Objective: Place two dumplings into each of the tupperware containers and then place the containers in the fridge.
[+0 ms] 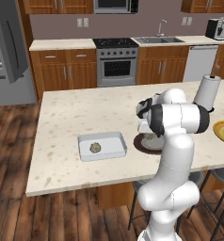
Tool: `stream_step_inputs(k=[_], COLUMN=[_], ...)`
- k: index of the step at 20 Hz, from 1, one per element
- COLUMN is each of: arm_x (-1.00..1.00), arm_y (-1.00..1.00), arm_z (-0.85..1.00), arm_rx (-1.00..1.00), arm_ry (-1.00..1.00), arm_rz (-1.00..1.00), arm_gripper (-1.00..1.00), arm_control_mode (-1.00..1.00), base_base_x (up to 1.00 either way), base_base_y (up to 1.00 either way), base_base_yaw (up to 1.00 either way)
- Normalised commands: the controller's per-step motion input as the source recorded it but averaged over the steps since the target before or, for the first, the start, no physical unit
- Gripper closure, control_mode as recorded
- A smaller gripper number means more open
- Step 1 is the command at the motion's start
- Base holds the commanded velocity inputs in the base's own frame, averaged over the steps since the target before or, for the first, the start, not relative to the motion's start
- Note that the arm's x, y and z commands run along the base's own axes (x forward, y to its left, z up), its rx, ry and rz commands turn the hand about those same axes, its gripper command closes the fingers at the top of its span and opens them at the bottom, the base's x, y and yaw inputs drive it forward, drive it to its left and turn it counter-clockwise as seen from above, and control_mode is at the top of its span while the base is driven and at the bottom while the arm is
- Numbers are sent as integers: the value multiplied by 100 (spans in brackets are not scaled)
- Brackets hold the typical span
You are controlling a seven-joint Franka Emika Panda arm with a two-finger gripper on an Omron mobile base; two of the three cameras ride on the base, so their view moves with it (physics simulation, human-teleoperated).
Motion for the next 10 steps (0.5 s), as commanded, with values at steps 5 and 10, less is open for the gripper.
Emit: stream_step_inputs(k=[5, 10], arm_x=[0, 0], arm_y=[24, 22], arm_z=[-35, -26], arm_rx=[0, 0], arm_ry=[1, 0], arm_rz=[3, 5], arm_gripper=[100, 100], arm_control_mode=[-100, -100], base_base_x=[0, 0], base_base_y=[0, 0], base_base_yaw=[0, 0])
